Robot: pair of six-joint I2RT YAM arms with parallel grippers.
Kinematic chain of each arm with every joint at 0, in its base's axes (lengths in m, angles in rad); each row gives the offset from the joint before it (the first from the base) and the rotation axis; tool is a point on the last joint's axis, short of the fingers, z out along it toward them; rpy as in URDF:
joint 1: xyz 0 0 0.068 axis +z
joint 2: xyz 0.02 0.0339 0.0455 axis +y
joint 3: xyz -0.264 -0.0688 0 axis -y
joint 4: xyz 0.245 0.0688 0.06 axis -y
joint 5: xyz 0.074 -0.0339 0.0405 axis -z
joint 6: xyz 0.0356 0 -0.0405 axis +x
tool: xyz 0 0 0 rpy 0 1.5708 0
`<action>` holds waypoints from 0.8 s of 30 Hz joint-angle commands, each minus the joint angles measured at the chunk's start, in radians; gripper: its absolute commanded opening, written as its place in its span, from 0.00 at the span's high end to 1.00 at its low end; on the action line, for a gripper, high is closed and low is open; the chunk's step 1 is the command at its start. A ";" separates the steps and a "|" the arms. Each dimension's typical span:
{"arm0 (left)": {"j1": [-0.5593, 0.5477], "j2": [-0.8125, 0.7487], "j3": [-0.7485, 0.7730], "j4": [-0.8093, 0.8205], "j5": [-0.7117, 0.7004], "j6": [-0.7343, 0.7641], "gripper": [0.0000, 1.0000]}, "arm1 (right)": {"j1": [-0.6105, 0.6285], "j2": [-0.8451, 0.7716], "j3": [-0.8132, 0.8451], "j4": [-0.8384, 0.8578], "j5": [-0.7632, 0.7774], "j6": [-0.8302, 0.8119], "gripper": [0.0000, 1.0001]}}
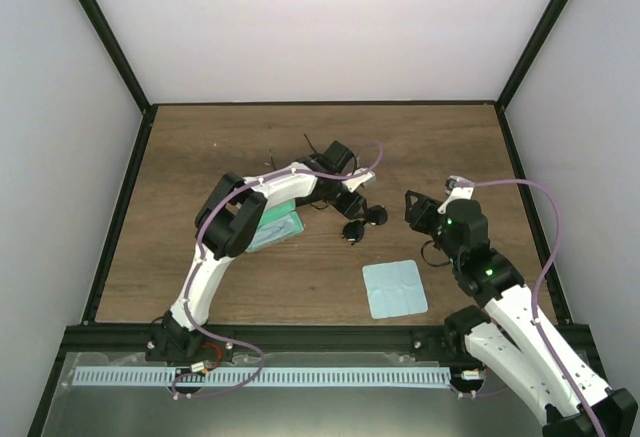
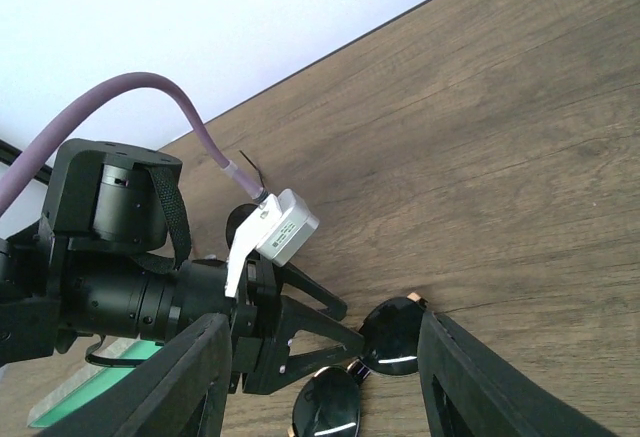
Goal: Organize the sunglasses
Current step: Fold the sunglasses at the center of the board.
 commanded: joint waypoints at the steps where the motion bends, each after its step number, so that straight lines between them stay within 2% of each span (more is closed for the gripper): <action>1: -0.004 0.026 0.031 -0.108 -0.018 0.056 0.51 | -0.006 -0.005 0.030 0.000 0.004 -0.011 0.47; 10: -0.004 -0.007 0.020 -0.107 -0.034 0.049 0.58 | -0.006 -0.006 0.028 -0.001 0.004 -0.015 0.47; 24: -0.008 -0.094 -0.029 -0.084 -0.038 0.034 0.58 | -0.006 0.002 0.020 0.009 -0.005 -0.020 0.47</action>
